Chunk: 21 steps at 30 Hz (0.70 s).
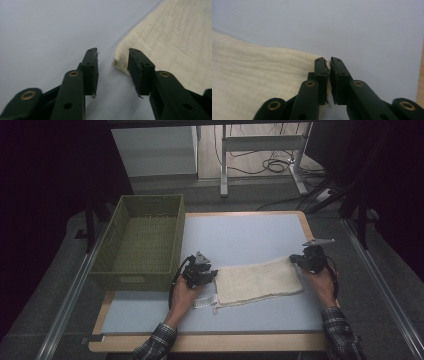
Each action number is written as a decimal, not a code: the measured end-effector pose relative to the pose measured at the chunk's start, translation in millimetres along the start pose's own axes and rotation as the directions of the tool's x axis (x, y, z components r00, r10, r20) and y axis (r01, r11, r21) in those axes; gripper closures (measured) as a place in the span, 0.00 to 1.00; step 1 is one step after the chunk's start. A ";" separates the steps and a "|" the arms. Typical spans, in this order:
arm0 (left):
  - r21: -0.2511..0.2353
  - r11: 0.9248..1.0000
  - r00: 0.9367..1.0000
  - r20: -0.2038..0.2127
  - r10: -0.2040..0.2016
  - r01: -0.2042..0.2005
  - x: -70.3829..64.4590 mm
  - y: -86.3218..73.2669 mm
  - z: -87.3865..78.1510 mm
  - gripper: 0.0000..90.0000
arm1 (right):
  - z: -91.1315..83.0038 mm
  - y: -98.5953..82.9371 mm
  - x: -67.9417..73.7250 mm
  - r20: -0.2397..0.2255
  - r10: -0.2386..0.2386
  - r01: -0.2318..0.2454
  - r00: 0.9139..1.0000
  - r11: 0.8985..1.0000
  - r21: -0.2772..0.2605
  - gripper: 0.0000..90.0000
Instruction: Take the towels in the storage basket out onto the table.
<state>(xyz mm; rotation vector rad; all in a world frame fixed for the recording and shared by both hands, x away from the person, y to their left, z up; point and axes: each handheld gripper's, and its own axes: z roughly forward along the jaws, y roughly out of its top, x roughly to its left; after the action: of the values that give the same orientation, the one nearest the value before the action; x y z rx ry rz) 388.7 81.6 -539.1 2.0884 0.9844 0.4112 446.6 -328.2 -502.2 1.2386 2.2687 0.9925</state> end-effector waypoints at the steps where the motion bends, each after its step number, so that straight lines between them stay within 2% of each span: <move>1: -0.001 1.000 1.000 -0.004 0.003 -0.003 0.9 -0.7 2.0 0.61 | -3.7 -0.9 1.0 0.002 -0.003 0.003 1.000 1.000 -0.004 0.88; 3: -0.001 1.000 1.000 -0.008 -0.025 0.025 4.0 -0.4 3.1 0.55 | -10.8 -3.1 3.3 -0.009 0.003 -0.003 1.000 1.000 -0.005 0.82; 4: -0.001 1.000 1.000 -0.008 -0.025 0.025 4.0 -0.4 3.1 0.52 | -10.8 -3.1 3.3 -0.009 0.003 -0.003 1.000 1.000 -0.005 0.82; 5: 0.007 0.999 0.999 -0.005 -0.039 0.039 5.5 0.0 4.6 0.50 | -18.1 -7.3 6.7 -0.045 0.017 -0.016 0.999 1.000 0.004 0.80; 8: 0.016 0.997 0.997 0.005 -0.079 0.079 9.2 -0.1 5.8 0.44 | -24.8 -13.0 14.1 -0.060 0.015 -0.015 0.998 1.000 0.010 0.77; 11: 0.015 0.997 0.997 0.003 -0.078 0.078 8.9 -0.3 6.1 0.44 | -32.1 -20.0 25.1 -0.084 0.011 -0.010 0.996 1.000 0.014 0.73; 15: 0.012 0.997 0.997 0.004 -0.079 0.079 9.0 -0.8 6.2 0.44 | -39.8 -27.2 42.4 -0.110 -0.019 0.020 0.994 1.000 0.011 0.69; 21: 0.012 0.997 0.997 0.003 -0.080 0.080 9.1 -1.0 6.4 0.44 | -40.7 -34.3 71.5 -0.168 -0.066 0.069 0.984 0.998 0.009 0.67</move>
<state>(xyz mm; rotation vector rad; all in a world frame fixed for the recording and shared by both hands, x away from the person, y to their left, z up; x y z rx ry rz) 397.7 85.6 -544.3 2.0522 1.0662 0.3614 363.1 -297.3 -498.7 1.1132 2.4323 1.0939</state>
